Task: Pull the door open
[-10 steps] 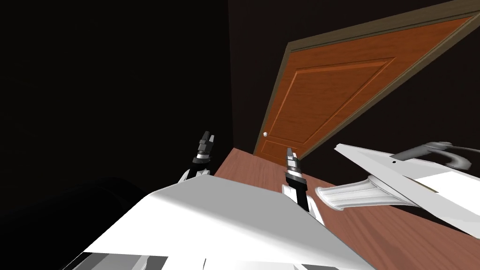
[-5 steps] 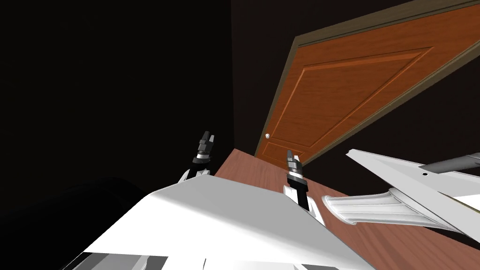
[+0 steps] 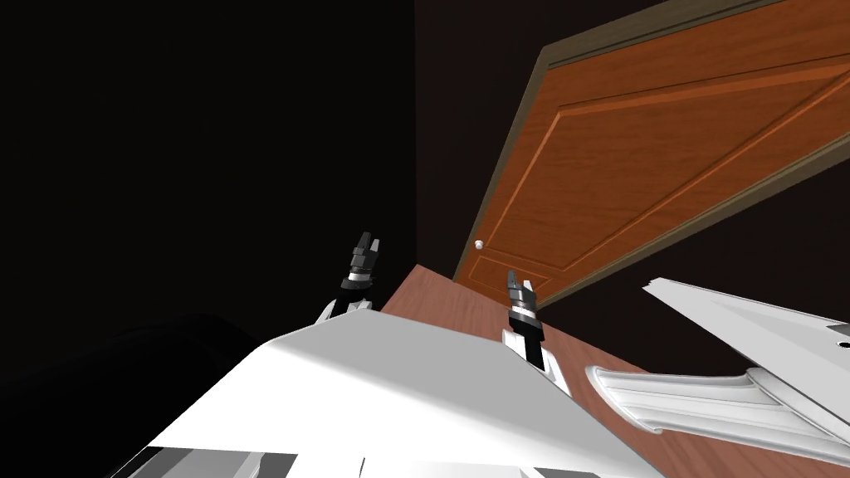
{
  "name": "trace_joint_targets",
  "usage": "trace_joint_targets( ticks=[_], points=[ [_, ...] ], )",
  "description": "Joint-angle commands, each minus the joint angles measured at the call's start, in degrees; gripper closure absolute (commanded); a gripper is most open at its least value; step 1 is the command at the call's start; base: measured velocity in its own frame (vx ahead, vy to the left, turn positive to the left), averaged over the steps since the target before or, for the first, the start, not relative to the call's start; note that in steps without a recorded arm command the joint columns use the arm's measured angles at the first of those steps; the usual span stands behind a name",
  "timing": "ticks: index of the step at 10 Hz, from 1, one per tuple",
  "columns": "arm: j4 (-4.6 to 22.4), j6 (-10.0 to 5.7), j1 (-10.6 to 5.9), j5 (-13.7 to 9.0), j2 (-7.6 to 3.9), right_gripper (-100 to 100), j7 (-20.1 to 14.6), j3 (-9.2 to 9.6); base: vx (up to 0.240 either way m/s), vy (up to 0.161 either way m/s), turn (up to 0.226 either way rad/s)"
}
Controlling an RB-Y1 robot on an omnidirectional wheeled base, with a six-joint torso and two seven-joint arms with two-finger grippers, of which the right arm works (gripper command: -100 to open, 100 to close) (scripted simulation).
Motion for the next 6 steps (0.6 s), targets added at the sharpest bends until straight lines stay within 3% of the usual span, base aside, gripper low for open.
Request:
trace_joint_targets(
  ticks=[1,6],
  points=[
    [2.49,-0.63,-0.8,0.18,-0.09,-100,2.4,-1.14,0.084,-0.024,0.082],
    [9.86,-2.13,-3.32,0.83,0.23,-100,9.46,-4.42,0.098,-0.03,0.087]
  ],
)
